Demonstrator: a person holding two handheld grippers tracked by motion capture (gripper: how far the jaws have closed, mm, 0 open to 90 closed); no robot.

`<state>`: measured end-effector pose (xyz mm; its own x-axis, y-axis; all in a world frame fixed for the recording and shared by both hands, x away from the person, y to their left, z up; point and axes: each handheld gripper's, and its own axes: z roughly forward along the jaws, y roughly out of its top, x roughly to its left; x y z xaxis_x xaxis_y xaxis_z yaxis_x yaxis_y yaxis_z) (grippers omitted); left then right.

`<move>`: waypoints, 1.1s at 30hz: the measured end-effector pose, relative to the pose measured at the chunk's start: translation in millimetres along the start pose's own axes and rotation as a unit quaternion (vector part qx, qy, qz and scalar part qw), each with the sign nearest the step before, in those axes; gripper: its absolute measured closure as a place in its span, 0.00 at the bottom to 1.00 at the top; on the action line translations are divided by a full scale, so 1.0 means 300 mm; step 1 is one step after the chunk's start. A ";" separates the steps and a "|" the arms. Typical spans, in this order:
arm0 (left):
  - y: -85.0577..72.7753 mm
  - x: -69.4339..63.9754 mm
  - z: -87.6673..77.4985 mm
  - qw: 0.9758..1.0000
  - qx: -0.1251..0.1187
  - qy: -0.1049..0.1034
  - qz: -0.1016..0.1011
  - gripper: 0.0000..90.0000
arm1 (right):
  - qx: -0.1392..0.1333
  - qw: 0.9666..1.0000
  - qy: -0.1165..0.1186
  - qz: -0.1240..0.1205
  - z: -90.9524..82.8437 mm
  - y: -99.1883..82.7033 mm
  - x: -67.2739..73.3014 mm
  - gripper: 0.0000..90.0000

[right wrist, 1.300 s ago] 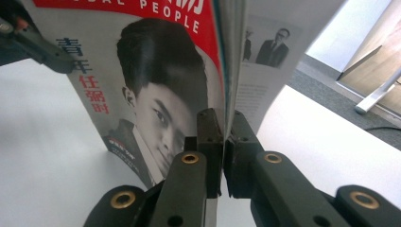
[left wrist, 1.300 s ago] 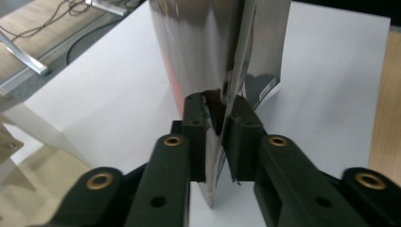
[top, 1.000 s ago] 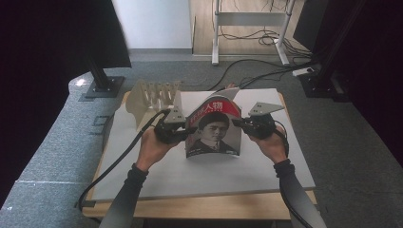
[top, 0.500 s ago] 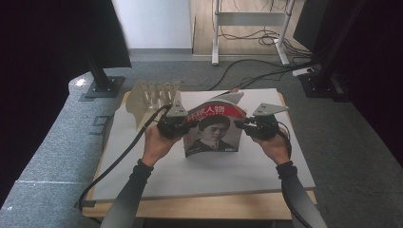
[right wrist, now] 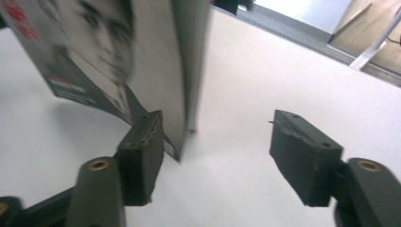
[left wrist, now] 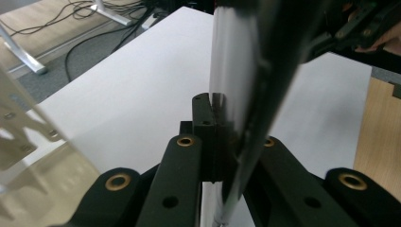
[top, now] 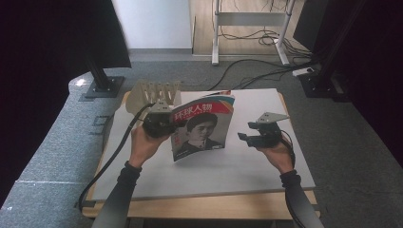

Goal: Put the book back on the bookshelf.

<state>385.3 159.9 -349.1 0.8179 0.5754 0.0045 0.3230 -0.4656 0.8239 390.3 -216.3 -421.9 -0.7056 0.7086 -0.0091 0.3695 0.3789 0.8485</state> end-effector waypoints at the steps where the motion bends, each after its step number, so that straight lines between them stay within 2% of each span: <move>1: -0.002 0.004 -0.010 1.000 0.000 0.001 -0.002 0.97 | 0.003 1.000 -0.002 0.004 0.005 -0.012 -0.002 0.34; 8: -0.022 0.024 -0.077 1.000 -0.002 0.015 -0.012 0.97 | 0.018 0.999 -0.012 0.024 0.035 -0.092 -0.015 0.24; 16: -0.045 0.043 -0.136 0.999 -0.003 0.026 -0.026 0.97 | 0.034 0.999 -0.025 0.029 0.063 -0.164 -0.008 0.15; 18: -0.053 0.046 -0.151 0.999 -0.003 0.027 -0.030 0.97 | 0.044 0.998 -0.033 0.032 0.078 -0.194 -0.009 0.14; 24: -0.084 0.049 -0.204 0.999 -0.003 0.036 -0.037 0.97 | 0.064 0.996 -0.034 0.047 0.113 -0.256 -0.010 0.06; 33: -0.121 0.073 -0.282 0.997 -0.009 0.058 -0.051 0.97 | 0.081 0.994 -0.046 0.055 0.135 -0.312 -0.014 0.00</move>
<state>351.3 246.3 -331.0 0.7200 0.6938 -0.0155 0.3928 -0.3891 0.8333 383.1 -230.5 -522.6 -0.5997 0.7999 0.0234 0.5388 0.3820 0.7508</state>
